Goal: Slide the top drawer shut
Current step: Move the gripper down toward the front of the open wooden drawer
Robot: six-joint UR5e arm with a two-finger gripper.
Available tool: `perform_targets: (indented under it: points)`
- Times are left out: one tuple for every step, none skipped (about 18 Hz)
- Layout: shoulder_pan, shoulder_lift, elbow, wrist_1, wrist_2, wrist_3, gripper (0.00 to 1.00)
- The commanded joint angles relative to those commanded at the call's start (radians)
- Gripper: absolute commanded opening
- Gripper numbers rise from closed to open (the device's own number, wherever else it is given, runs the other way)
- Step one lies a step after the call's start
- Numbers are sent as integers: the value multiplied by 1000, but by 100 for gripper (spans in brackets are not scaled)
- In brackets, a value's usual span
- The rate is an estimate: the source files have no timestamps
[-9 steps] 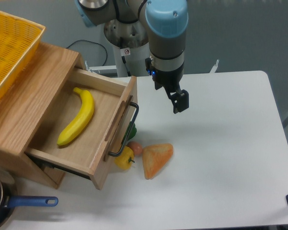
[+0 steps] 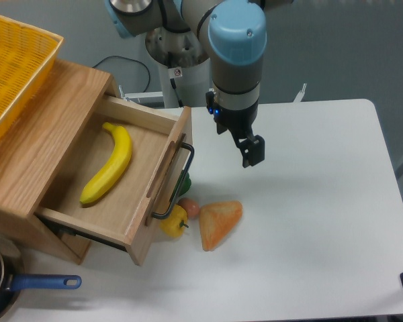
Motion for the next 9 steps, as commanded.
perform_targets:
  points:
    - [-2,-2,-8,34,2,-35,100]
    - [-5,-5,-5,51,0,-81,100]
    - [-6,-12,3,54,0,-118,100]
    - [-8,-18,9,54,2,-133,100]
    - [-9,-26,11,54,3,-140,100]
    - [-9,-29,12,56,6,-149,100]
    - [-9,-35,12,56,9,-164,100]
    - [-9,-37,14,56,11,-186,100]
    - [-11,-43,15,56,9,-213,100]
